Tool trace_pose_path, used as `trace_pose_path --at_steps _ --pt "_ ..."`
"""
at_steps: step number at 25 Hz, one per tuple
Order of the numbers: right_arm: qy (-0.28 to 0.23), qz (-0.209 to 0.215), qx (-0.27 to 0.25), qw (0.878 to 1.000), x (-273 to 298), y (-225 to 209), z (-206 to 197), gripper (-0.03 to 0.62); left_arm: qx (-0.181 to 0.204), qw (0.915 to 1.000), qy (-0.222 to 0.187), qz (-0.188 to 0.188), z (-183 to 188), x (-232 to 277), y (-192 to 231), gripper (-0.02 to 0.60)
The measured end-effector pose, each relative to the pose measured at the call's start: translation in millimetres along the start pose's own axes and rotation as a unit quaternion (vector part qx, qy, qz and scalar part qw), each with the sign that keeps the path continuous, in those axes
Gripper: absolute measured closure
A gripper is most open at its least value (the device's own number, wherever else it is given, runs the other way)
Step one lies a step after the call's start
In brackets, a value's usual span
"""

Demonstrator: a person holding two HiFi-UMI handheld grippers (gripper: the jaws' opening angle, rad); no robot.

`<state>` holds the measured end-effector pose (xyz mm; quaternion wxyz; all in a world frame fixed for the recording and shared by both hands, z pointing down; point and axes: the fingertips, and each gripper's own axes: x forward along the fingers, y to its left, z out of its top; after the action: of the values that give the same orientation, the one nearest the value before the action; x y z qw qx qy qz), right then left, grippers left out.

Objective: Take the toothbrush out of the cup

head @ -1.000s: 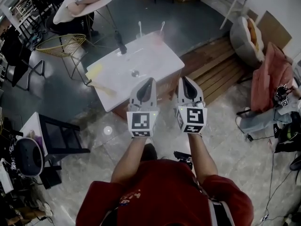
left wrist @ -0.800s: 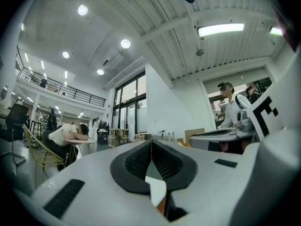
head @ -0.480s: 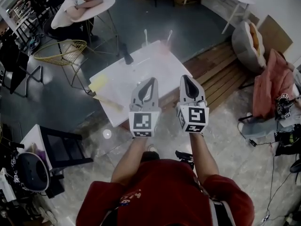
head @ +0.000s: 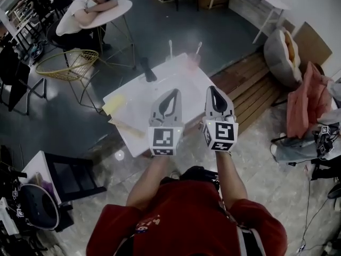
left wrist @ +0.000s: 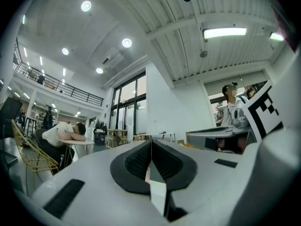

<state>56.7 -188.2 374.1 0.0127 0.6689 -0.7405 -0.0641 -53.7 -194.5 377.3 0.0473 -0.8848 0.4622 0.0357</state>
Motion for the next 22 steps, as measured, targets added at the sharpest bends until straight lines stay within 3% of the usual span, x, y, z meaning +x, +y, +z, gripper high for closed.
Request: trace_pose_path --at_steps 14,22 --pt "-0.001 0.0 0.015 1.0 72.4 -58.1 -16.8 0.565 0.003 0.9999 0.01 -0.002 -13.1 94.2 2.5 0.552" --pt "0.002 0.027 0.017 0.999 120.4 -100.9 -22.4 0.565 0.002 0.9997 0.005 0.022 -9.2 158.6 -0.3 0.552"
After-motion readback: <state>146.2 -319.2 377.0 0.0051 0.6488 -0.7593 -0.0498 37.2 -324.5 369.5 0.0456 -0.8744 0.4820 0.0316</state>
